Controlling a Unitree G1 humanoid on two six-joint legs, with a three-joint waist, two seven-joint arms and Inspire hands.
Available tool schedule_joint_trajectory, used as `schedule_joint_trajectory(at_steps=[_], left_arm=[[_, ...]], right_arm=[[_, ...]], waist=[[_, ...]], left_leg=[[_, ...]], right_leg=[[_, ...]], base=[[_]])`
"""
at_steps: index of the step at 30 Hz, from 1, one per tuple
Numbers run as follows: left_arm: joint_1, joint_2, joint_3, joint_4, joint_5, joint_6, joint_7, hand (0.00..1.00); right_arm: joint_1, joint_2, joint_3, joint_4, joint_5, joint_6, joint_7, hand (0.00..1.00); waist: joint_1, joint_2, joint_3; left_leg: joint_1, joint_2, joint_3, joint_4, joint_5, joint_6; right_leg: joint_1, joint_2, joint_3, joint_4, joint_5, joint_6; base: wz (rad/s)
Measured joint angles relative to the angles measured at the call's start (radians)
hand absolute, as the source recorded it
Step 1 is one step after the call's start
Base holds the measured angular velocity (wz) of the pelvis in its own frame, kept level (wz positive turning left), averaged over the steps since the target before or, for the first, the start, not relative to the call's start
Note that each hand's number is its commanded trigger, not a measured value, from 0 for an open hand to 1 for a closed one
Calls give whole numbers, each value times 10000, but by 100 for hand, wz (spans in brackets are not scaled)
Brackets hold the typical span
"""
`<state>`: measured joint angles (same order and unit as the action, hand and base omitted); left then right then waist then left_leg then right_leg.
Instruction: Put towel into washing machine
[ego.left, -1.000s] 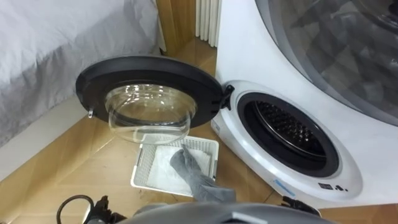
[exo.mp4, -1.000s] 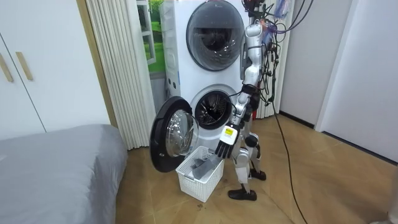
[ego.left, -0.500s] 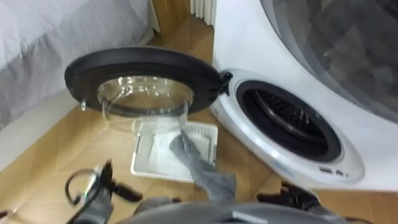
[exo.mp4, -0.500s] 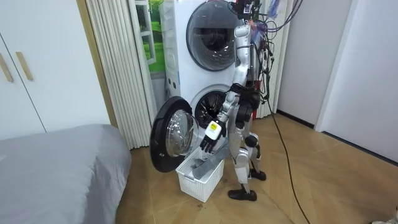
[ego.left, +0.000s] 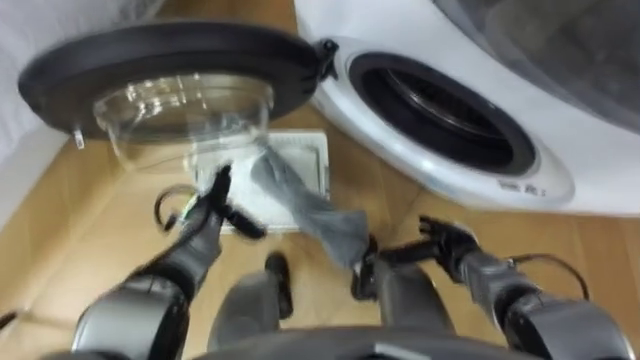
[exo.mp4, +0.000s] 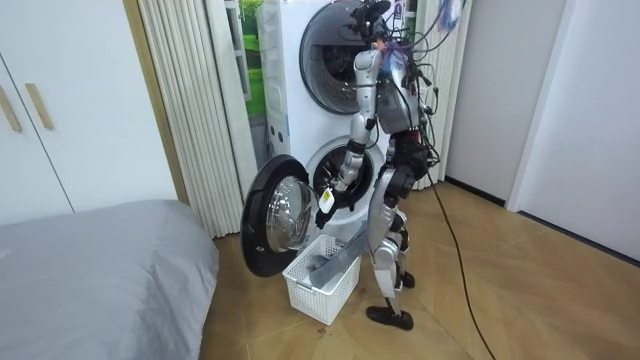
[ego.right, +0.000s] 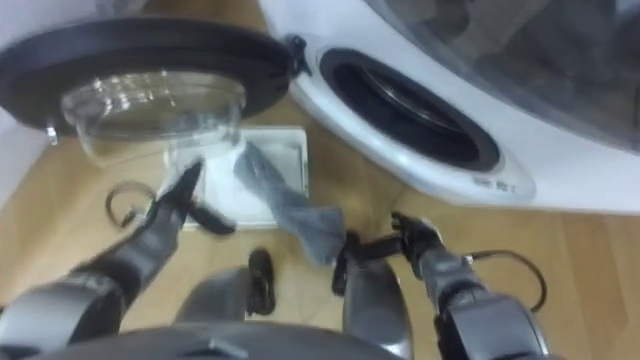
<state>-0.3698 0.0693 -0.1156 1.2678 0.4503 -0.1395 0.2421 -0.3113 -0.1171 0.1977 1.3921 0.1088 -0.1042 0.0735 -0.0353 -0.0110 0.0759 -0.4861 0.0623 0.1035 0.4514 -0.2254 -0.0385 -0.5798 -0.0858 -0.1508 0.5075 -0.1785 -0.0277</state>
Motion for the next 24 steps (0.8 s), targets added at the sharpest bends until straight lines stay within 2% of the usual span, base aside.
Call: schedule_joint_trajectory(at_steps=[4,6,7,9,11,14,18,22,24], left_arm=[[-383,5,-250,85,145,10,275,0],[-685,65,-674,81,150,-1,325,0],[-786,99,-792,81,151,-11,324,0],[-1247,312,-1121,78,172,-176,355,0],[-1480,491,-1286,28,266,-217,470,0],[-1854,747,-1772,-53,696,-222,813,0],[-2233,1104,-2328,-143,1145,-324,1061,0],[-2523,1202,-2474,-299,1347,-377,1268,0],[-2704,1217,-2626,-297,1469,-401,1277,0]], right_arm=[[-190,-4,168,-446,-9,-67,-92,0],[-452,7,331,-478,85,-56,-49,0],[-518,16,395,-505,88,-46,-50,0],[-782,15,548,-785,102,-66,-31,0],[-964,-6,565,-957,117,-87,-2,0],[-1252,-73,769,-1032,893,-172,68,0],[-1452,-81,989,-1106,1652,-488,251,0],[-1710,-116,1028,-1129,2245,-677,479,0],[-1799,-111,1019,-1121,2671,-844,553,0]], waist=[[-209,-11,11],[-278,-79,120],[-298,-82,131],[-400,-142,246],[-445,-178,280],[-515,-180,290],[-825,-165,303],[-1057,-165,302],[-1173,-151,313]], left_leg=[[-1149,20,18,826,-120,127],[-1825,126,84,1399,-317,193],[-2042,170,99,1585,-400,192],[-3029,345,182,2453,-676,295],[-3717,508,344,3013,-834,348],[-4720,689,543,3798,-1011,416],[-5751,876,451,4711,-1281,403],[-6581,932,403,5209,-1369,435],[-7000,995,323,5652,-1547,419]], right_leg=[[-924,14,108,275,2,-6],[-1590,34,153,721,17,-32],[-1793,42,151,850,22,-40],[-2725,102,272,1419,6,-83],[-3435,225,470,1803,32,-97],[-4512,335,691,2361,154,-117],[-5479,353,660,3072,112,-215],[-6291,348,654,3508,54,-252],[-6699,359,655,3918,-82,-265]], base=[[-6],[-5],[-5],[-14],[-36],[-33],[-12],[0],[-2]])
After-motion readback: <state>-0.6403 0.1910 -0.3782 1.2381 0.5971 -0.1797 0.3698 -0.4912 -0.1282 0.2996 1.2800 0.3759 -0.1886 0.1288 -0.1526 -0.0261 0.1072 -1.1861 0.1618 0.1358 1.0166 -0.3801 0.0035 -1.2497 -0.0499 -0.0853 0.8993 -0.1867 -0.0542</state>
